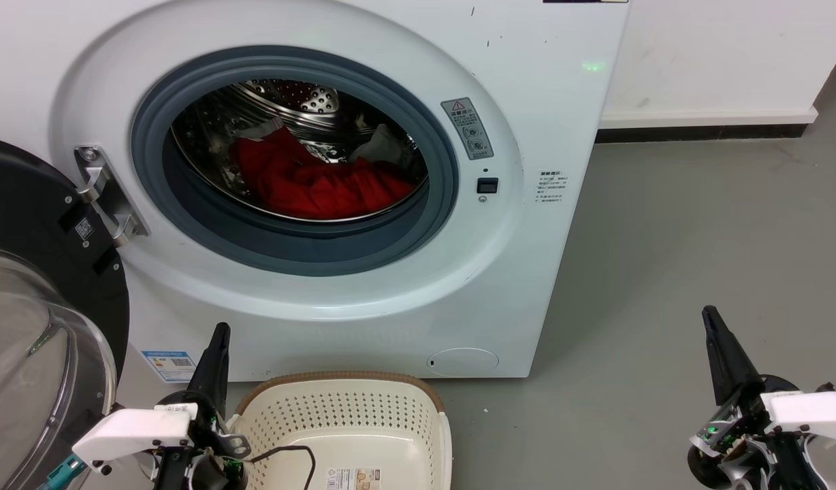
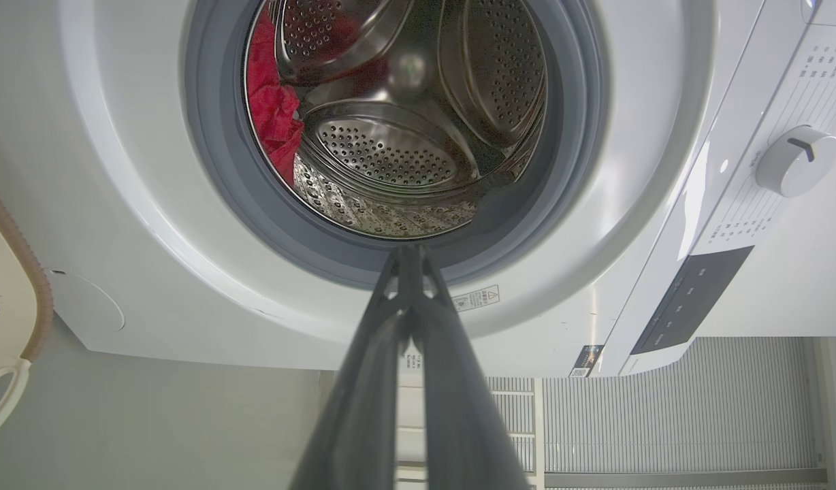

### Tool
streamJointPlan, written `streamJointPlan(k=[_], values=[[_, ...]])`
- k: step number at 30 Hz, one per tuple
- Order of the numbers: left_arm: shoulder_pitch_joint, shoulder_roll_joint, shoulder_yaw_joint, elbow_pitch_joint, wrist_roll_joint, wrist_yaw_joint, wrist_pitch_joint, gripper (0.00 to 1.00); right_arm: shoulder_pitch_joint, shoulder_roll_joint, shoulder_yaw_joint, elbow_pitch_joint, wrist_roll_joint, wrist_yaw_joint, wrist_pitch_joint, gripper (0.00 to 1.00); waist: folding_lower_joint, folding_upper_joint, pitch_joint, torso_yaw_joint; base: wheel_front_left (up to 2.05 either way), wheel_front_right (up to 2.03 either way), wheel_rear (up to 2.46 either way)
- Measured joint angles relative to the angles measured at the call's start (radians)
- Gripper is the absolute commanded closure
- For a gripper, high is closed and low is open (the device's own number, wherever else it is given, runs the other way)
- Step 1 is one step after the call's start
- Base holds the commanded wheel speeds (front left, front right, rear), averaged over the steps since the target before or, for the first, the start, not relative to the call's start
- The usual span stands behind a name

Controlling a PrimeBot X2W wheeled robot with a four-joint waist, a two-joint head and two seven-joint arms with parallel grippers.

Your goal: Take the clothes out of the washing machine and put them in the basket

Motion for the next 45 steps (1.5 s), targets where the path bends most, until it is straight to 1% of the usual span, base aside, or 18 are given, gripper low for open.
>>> streamJointPlan(k=[15, 16, 20, 25, 30, 33, 45], values=[[0.0, 0.0, 0.0, 0.0, 0.0, 0.0, 0.0, 1.0, 0.0, 0.0, 0.0, 0.0, 0.0, 0.0, 0.0, 1.0, 0.0, 0.0, 0.0, 0.0, 0.0, 0.0, 0.0], [0.001, 0.0, 0.0, 0.002, 0.0, 0.0, 0.0, 0.0, 0.001, 0.0, 0.0, 0.001, 0.0, 0.0, 0.0, 0.0, 0.0, 0.0, 0.0, 0.0, 0.0, 0.0, 0.0], [0.029, -0.003, -0.007, 0.03, 0.0, 0.0, -0.003, 0.0, 0.028, 0.002, 0.003, 0.024, 0.0, 0.0, -0.004, 0.0, 0.0, 0.0, 0.0, 0.0, 0.0, 0.0, 0.0], [0.03, -0.003, -0.034, 0.026, 0.005, 0.0, -0.028, 0.0, 0.032, 0.003, 0.021, 0.012, -0.019, 0.0, -0.027, 0.0, 0.0, 0.0, 0.0, -0.001, 0.0, 0.0, 0.0], [0.028, -0.004, -0.045, 0.015, 0.041, 0.0, -0.054, 0.0, 0.039, 0.003, 0.031, 0.0, -0.083, 0.0, -0.053, 0.0, 0.0, 0.0, 0.0, -0.002, 0.0, 0.0, 0.0], [0.026, -0.004, -0.045, 0.0, 0.091, 0.0, -0.067, 0.0, 0.044, 0.003, 0.027, -0.015, -0.151, 0.0, -0.067, 0.0, 0.0, 0.0, 0.0, -0.002, 0.0, 0.0, 0.0], [0.022, -0.003, -0.07, -0.058, 0.377, 0.0, -0.118, 0.0, 0.069, 0.003, 0.025, -0.081, -0.478, 0.0, -0.115, 0.0, 0.0, 0.0, -0.001, -0.002, 0.0, 0.0, 0.0]])
